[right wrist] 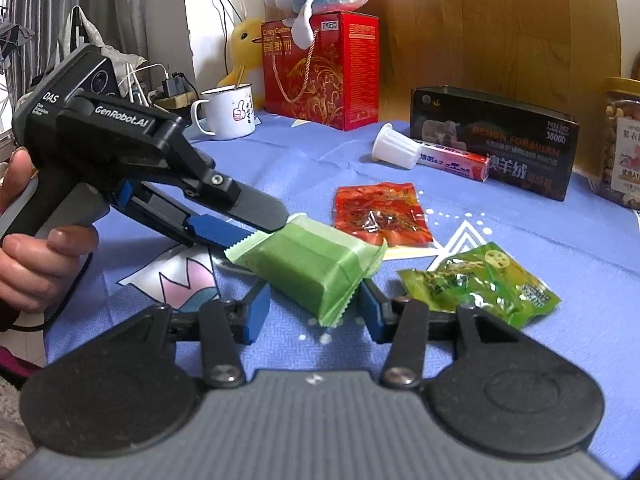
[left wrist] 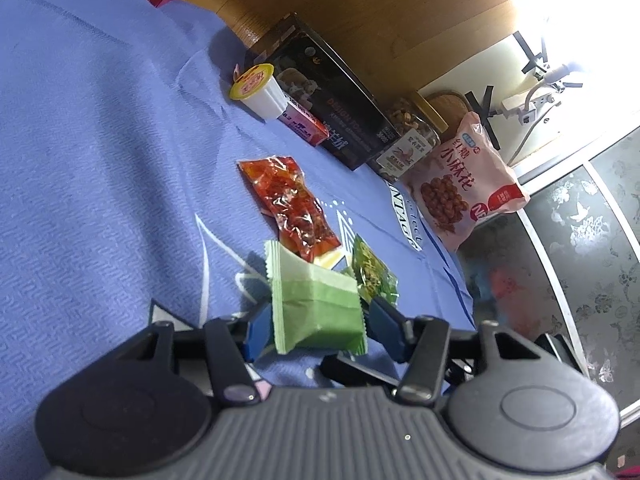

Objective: Organize snacks

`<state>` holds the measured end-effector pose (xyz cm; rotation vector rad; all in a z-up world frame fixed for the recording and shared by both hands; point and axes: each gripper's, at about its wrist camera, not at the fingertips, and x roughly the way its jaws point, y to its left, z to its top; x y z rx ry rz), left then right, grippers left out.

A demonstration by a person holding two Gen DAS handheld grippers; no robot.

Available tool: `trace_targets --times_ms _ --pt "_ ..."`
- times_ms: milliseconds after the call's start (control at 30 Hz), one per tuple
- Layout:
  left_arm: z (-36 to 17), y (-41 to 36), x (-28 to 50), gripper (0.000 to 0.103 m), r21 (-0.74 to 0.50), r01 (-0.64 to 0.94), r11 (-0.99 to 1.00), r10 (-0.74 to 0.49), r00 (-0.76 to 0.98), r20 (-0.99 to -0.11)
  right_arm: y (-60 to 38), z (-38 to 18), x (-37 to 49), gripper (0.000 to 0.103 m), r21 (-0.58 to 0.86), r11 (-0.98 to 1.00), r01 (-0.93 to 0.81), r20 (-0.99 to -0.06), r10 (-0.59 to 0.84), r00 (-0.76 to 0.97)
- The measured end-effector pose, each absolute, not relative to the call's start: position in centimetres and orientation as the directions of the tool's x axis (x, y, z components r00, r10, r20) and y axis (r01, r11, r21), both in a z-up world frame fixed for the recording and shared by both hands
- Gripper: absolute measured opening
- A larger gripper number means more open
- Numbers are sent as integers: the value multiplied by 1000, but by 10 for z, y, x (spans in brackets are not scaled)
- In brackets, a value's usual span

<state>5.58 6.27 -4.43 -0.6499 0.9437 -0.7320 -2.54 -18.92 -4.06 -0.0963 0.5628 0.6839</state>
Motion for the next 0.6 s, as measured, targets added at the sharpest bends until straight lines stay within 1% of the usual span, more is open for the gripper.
trace_targets --times_ms 233,267,300,367,400,467,600 --pt "-44 58 57 53 -760 262 595 -786 388 -481 -189 -41 -26 53 101 776 -623 -522 574 631" --pt "-44 57 57 50 -759 262 597 -784 391 -482 -189 -41 -26 53 104 775 -624 -521 577 629" --pt "-44 56 57 43 -755 261 601 -781 394 -485 -189 -41 -26 51 104 774 -624 -522 577 629" --pt "-42 55 56 35 -738 267 619 -768 402 -499 -189 -40 -27 40 98 788 -607 -516 562 646" --pt "-41 56 56 34 -736 272 620 -768 404 -497 -189 -40 -26 36 95 798 -595 -517 550 656" --pt "-36 57 55 32 -741 282 610 -774 411 -481 -192 -39 -25 34 111 801 -588 -509 554 659" --pt "-23 58 53 32 -731 308 609 -774 431 -463 -193 -32 -29 34 112 804 -584 -473 560 680"
